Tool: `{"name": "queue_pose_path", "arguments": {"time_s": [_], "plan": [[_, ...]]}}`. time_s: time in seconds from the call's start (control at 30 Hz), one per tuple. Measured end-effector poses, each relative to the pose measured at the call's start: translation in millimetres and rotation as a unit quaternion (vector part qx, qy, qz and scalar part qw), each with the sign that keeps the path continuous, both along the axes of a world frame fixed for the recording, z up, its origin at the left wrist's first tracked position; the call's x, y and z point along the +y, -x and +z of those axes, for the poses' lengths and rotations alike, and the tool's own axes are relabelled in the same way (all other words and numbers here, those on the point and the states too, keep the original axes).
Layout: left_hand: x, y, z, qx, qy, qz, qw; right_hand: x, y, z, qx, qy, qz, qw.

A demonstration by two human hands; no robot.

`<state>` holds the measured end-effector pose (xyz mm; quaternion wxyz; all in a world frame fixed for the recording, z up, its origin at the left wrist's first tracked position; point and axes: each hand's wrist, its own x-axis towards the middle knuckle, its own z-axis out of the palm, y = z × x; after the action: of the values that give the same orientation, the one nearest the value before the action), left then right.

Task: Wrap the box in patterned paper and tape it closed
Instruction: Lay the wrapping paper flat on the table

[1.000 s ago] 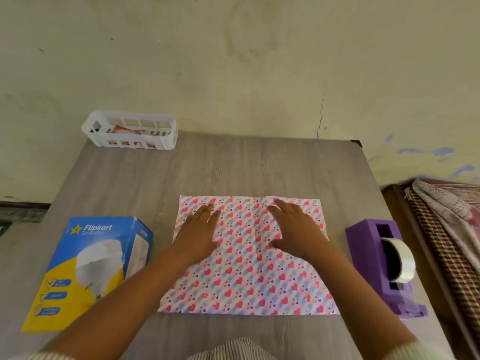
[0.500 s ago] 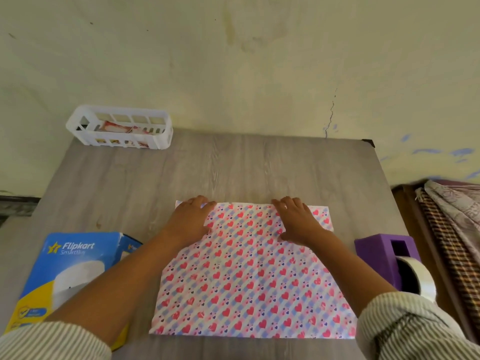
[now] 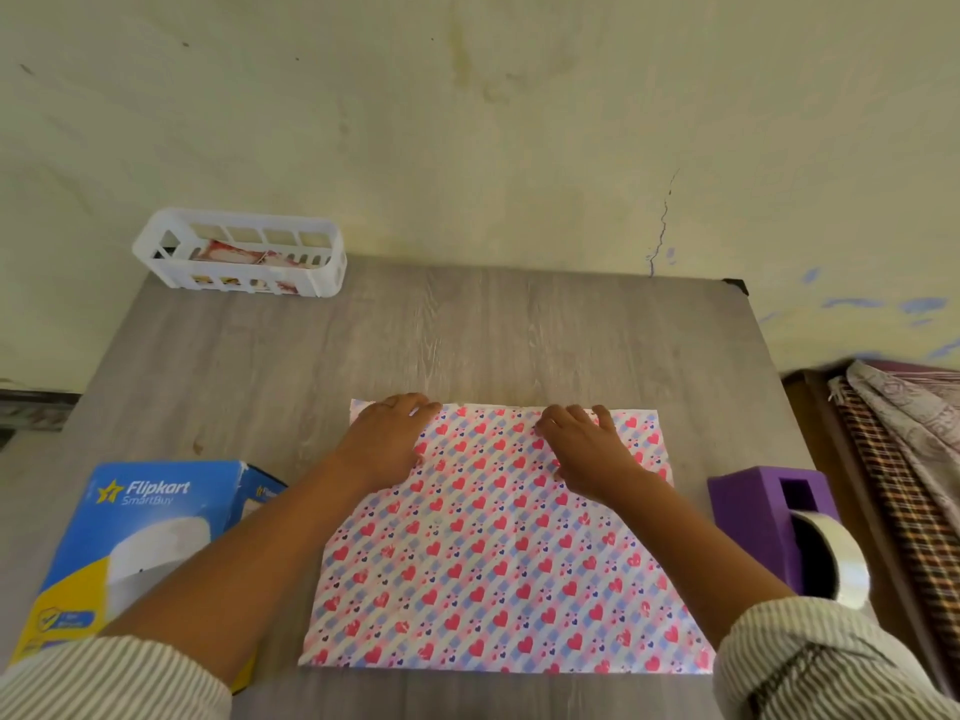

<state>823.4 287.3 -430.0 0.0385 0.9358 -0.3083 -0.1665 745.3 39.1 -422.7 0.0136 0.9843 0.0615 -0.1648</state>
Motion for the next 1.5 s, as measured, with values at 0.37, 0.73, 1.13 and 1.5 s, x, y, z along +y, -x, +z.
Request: {"name": "queue_pose_path", "arguments": {"time_s": [0.37,0.73,1.13,1.5], "plan": [[-5.1,5.1,-1.8,-0.041,-0.017,0.014,0.999,-0.1,-8.8,1.8,0.042,-0.039,-0.063,0.996],[-4.4,-2.8,27.6,-0.1,-0.042,-0.026,0.994,-14.7,-14.0,27.5,-0.03,0.027,-0.02,0.999],[24.9,54.3,109.1,-0.373,0.123,0.038,0.919,-0.2,49.6,118.3,-0.438,-0.028,-0.07,0.896],[63.8,176.7,69.9,-0.111,0.045,-0.123,0.985,23.1,200.6,58.2,-0.115,-0.062,-0.031,0.991]]}}
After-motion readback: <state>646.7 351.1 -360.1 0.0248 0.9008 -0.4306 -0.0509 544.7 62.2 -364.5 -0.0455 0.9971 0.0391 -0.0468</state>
